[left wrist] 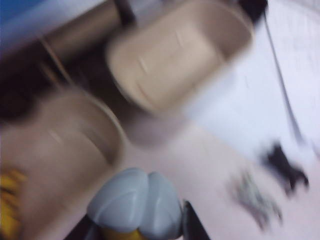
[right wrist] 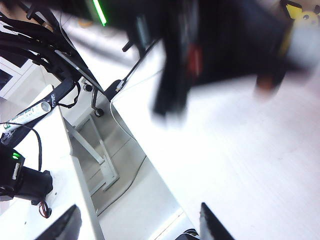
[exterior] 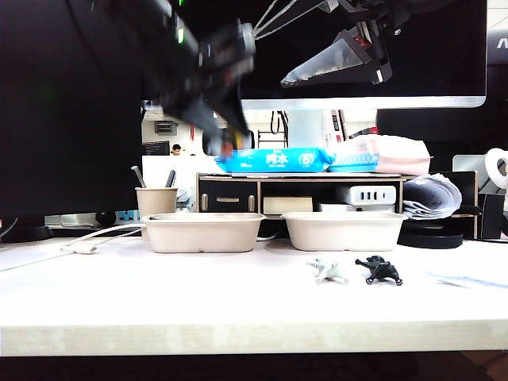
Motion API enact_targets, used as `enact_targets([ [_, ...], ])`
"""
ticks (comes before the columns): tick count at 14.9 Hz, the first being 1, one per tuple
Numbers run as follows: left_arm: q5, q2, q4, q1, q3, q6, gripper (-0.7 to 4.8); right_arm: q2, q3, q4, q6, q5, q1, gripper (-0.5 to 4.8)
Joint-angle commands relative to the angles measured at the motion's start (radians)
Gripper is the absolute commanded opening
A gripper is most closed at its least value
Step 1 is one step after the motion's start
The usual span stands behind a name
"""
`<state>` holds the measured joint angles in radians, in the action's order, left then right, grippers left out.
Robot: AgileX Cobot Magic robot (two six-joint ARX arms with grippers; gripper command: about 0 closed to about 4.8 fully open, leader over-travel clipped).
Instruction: Put the dolls with similar sizes into the same paper box, while dolls with different sizes go into separate paper boxes.
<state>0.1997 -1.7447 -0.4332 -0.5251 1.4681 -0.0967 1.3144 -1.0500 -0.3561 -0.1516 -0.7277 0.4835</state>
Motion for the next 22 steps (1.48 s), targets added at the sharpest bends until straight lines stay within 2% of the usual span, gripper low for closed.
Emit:
enact_targets([
  [1,-0.003,-0.002,0.060,0.086,0.051,0.001,-0.06,-0.006,-0.003,0.015,0.003,-0.018,-0.034,3.06],
  [3,0.007,-0.023,0.101,0.142,0.052,0.019,-0.06,-0.006,-0.003,0.017,0.007,-0.023,-0.045,3.06],
  [4,0.024,-0.057,0.152,0.180,0.052,0.073,-0.06,-0.006,-0.003,0.017,0.015,-0.023,-0.045,3.06],
  [5,0.042,-0.080,0.179,0.192,0.052,0.080,-0.06,-0.006,-0.003,0.017,0.016,-0.023,-0.045,3.06],
  [8,0.109,-0.183,0.204,0.190,0.052,0.092,-0.06,-0.005,-0.003,0.024,0.018,-0.011,-0.045,3.06],
  [14,0.095,-0.213,0.246,0.190,0.053,0.101,-0.02,-0.005,-0.003,0.024,0.018,-0.011,-0.045,3.06],
  [15,0.103,-0.213,0.257,0.190,0.054,0.101,0.74,-0.005,-0.003,0.024,0.018,-0.011,-0.045,3.06],
  [17,0.092,-0.213,0.275,0.190,0.054,0.109,3.26,-0.005,-0.003,0.023,0.018,-0.011,-0.045,3.06],
  [18,0.092,-0.213,0.277,0.190,0.054,0.114,3.65,-0.005,-0.003,0.023,0.018,-0.011,-0.045,3.06],
  [19,0.093,-0.213,0.277,0.190,0.054,0.119,4.74,-0.005,-0.003,0.023,0.018,-0.012,-0.045,3.06],
  [22,0.092,-0.200,0.276,0.190,0.055,0.139,4.79,-0.005,-0.003,0.023,0.018,-0.011,-0.045,3.06],
])
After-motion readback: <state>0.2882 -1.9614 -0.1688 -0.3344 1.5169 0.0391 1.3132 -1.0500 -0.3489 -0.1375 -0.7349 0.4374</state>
